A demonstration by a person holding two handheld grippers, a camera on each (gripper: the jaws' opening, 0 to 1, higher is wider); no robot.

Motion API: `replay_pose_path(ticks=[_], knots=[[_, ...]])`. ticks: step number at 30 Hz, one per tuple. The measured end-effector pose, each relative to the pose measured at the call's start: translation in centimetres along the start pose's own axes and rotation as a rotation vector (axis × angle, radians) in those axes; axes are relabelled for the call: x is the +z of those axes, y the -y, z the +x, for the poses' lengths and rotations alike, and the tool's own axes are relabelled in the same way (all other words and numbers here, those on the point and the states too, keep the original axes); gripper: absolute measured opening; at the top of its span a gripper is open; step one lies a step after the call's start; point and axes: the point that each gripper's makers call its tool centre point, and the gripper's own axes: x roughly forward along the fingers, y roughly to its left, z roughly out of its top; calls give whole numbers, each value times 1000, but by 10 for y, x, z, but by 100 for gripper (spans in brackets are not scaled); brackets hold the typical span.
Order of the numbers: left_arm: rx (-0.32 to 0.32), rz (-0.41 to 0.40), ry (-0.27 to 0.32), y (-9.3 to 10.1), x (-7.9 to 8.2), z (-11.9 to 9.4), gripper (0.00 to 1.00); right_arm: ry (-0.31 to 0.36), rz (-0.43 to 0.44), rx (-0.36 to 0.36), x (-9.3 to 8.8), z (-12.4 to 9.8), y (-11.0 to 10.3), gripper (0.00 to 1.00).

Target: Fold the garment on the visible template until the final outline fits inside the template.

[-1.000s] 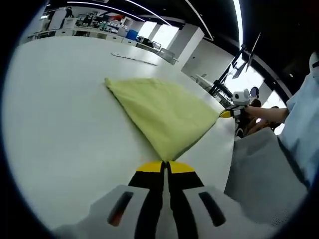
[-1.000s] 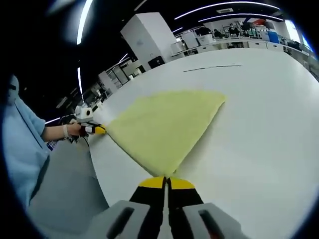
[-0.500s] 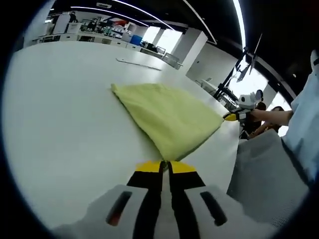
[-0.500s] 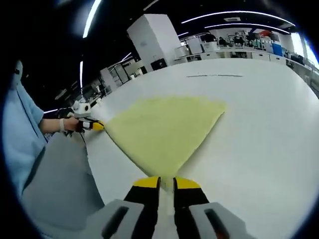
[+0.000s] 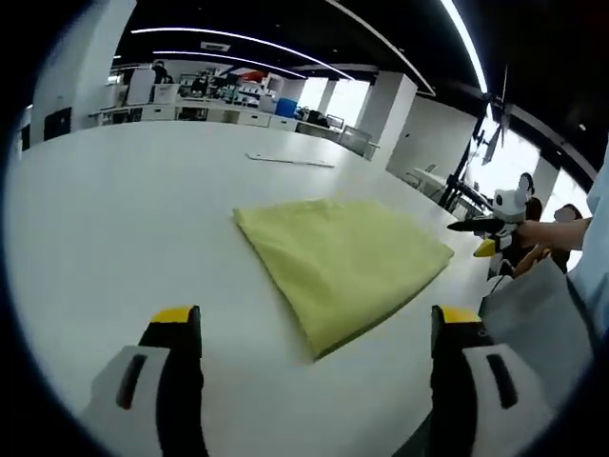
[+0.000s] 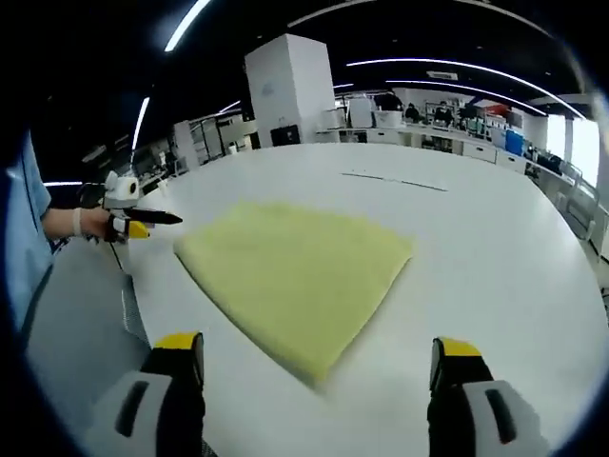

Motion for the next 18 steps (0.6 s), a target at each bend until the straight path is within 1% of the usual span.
replay_pose_path(ticks=[1, 2, 3, 4, 5, 6, 8, 10, 11, 13, 14, 15, 16, 17, 18], knots=[[2, 4, -3, 1, 0, 1, 99, 0, -2, -13, 0, 0, -1, 100], [11, 8, -9, 1, -1, 1, 99, 0, -1, -29, 0, -1, 3, 100], [15, 14, -8, 3, -1, 1, 99, 13, -9, -50, 3, -1, 4, 100], [25, 21, -7, 3, 0, 1, 99, 18, -24, -72, 4, -1, 6, 100], [49, 40, 3, 2, 0, 1, 99, 33, -45, -82, 6, -1, 6, 100], [49, 43, 4, 4, -1, 1, 99, 37, -52, -84, 5, 1, 3, 100], [67, 35, -2, 4, -5, 0, 99, 35, -39, -70, 2, 4, 0, 100], [66, 35, -9, 6, -9, -1, 99, 35, -50, -73, -1, 5, 1, 100], [66, 46, -34, 4, -12, -2, 99, 34, -46, -75, -1, 4, 2, 100], [62, 94, -13, 7, -6, -5, 99, 51, -7, -102, 0, 3, 7, 100], [62, 91, -8, 8, -5, -5, 99, 63, 42, -133, 1, 2, 12, 100], [59, 89, -2, 9, -3, -7, 99, 85, 69, -156, 3, 2, 15, 100], [63, 95, 10, 8, 1, -7, 99, 127, 71, -180, 9, 2, 18, 100], [68, 97, 8, 7, 2, -6, 99, 213, 92, -247, 19, -1, 26, 100], [74, 102, 7, 9, 6, -5, 99, 242, 134, -290, 21, -4, 30, 100]])
